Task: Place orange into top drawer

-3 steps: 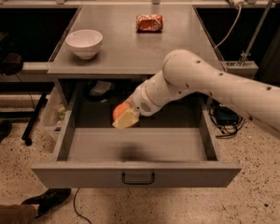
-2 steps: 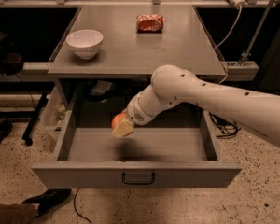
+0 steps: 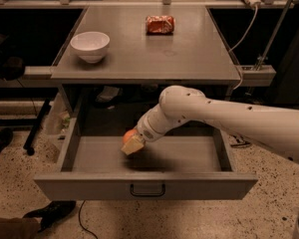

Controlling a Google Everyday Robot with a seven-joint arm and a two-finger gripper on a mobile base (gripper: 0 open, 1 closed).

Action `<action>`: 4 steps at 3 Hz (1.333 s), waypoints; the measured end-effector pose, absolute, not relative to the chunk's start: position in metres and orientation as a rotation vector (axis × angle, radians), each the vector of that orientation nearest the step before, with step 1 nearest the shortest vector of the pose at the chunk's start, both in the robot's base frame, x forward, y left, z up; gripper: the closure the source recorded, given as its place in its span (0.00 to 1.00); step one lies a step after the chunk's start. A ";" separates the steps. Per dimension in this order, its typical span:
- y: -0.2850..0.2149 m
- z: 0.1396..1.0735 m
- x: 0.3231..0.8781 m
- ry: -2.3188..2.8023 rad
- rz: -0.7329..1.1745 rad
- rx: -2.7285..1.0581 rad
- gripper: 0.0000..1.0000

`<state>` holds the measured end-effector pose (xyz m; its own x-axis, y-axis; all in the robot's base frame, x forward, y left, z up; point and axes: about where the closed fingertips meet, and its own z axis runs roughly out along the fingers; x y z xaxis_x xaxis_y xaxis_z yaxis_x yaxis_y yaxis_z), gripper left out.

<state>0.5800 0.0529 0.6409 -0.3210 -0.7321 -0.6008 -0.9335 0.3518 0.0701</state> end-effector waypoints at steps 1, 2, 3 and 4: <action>0.046 0.638 0.581 2.135 0.584 -1.418 0.38; 0.042 0.637 0.580 2.126 0.602 -1.397 0.13; 0.042 0.637 0.580 2.126 0.603 -1.397 0.00; 0.042 0.637 0.580 2.126 0.603 -1.397 0.00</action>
Offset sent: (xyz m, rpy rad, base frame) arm 0.0012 -0.0181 -0.0019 0.0747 -0.0120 -0.0375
